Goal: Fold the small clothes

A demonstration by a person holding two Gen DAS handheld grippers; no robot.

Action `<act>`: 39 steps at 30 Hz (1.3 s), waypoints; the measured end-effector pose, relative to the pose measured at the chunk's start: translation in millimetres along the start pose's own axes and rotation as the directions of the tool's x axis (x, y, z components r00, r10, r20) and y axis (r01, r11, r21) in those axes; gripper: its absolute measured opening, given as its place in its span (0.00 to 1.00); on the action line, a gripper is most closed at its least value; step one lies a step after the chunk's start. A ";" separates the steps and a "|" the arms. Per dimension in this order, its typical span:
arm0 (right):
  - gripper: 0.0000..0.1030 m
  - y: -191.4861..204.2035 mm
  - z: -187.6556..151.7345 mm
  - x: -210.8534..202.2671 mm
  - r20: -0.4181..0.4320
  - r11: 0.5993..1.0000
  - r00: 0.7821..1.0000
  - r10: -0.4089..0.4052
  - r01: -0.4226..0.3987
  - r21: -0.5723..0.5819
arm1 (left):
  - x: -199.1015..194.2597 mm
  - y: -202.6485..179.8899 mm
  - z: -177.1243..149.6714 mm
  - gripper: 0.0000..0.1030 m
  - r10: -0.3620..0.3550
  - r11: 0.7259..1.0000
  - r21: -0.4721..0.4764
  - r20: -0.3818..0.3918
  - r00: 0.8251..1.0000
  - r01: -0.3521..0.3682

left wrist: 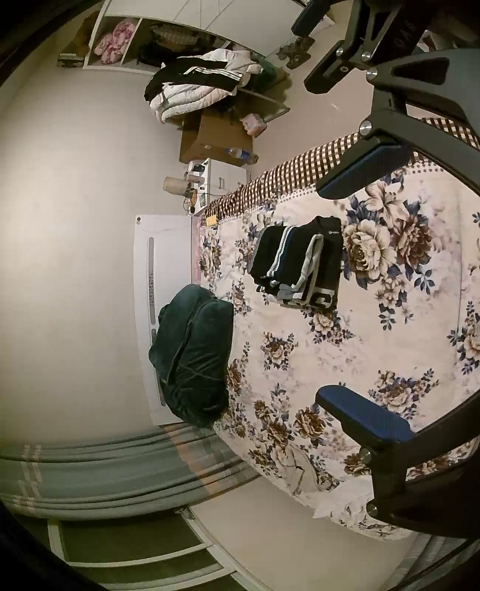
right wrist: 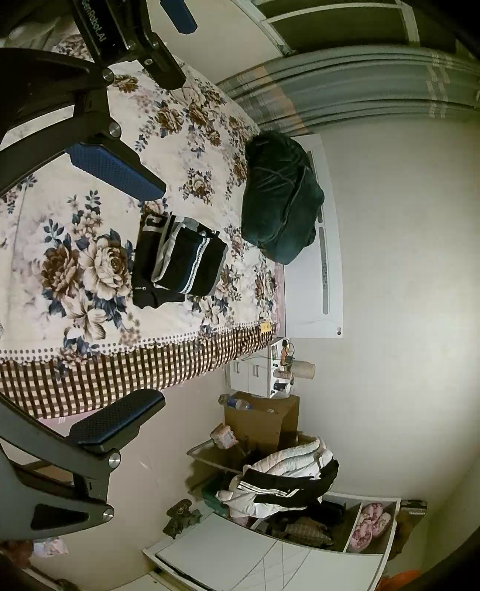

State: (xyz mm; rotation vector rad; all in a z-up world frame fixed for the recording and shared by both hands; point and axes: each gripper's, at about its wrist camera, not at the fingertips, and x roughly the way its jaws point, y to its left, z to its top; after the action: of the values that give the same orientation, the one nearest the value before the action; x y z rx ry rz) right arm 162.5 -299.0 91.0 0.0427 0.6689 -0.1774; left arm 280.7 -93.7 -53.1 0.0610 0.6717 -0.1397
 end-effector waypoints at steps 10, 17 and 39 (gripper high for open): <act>1.00 0.2 -1.4 -0.4 0.001 1.000 1.000 0.000 0.000 0.000 | -0.1 0.4 -1.0 1.00 -0.002 1.000 0.003 -0.001 1.000 0.002; 1.00 0.6 -3.7 -1.9 0.000 1.000 1.000 0.002 -0.002 0.005 | -4.4 1.2 -2.8 1.00 0.008 1.000 0.006 0.009 1.000 -0.008; 1.00 6.8 -11.9 -13.3 0.006 1.000 1.000 0.003 -0.003 0.012 | -7.8 -2.1 -3.3 1.00 0.018 1.000 0.014 0.011 1.000 -0.018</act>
State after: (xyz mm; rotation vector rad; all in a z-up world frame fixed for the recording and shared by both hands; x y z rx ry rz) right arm 146.1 -289.2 89.8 0.0546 0.6617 -0.1787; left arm 272.2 -94.6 -50.8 0.0795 0.6592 -0.1272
